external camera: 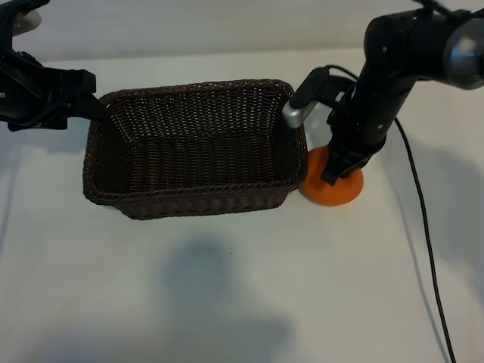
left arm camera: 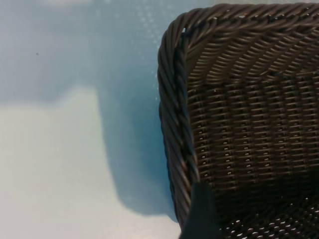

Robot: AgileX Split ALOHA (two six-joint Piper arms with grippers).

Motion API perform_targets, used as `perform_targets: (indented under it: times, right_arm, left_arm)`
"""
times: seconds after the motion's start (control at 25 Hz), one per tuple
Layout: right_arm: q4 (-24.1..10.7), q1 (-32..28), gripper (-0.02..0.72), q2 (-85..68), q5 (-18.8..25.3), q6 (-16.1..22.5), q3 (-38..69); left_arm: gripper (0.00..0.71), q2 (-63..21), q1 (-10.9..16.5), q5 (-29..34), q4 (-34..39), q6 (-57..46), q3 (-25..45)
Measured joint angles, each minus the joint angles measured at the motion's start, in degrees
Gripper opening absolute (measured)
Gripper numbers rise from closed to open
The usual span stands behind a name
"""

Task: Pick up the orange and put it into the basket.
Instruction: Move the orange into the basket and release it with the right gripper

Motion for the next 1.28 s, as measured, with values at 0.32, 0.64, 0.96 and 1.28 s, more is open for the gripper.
perform_targets:
  times: [0.32,0.64,0.96,1.28]
  right_arm:
    - [-5.33,-2.99,0.081,-8.92,1.02,2.48,0.11]
    - [-0.91,-3.26,0.076,-14.88,3.42,3.15,-4.09]
    - [8.53,1.49,0.074,-15.30,4.97,0.26,-10.20]
    - [12.48,9.41,0.072,-14.21,-0.34,-2.98,-10.47]
  left_arm:
    - [0.592,0.00,0.00,0.01,-0.05,0.00,0.00]
    - [0.592,0.00,0.00,1.00,-0.17,0.02,0.00]
    - [0.591,0.00,0.00,1.37,-0.94,0.13,0.00]
    - [0.590,0.00,0.00,1.54,-1.43,0.13,0.00]
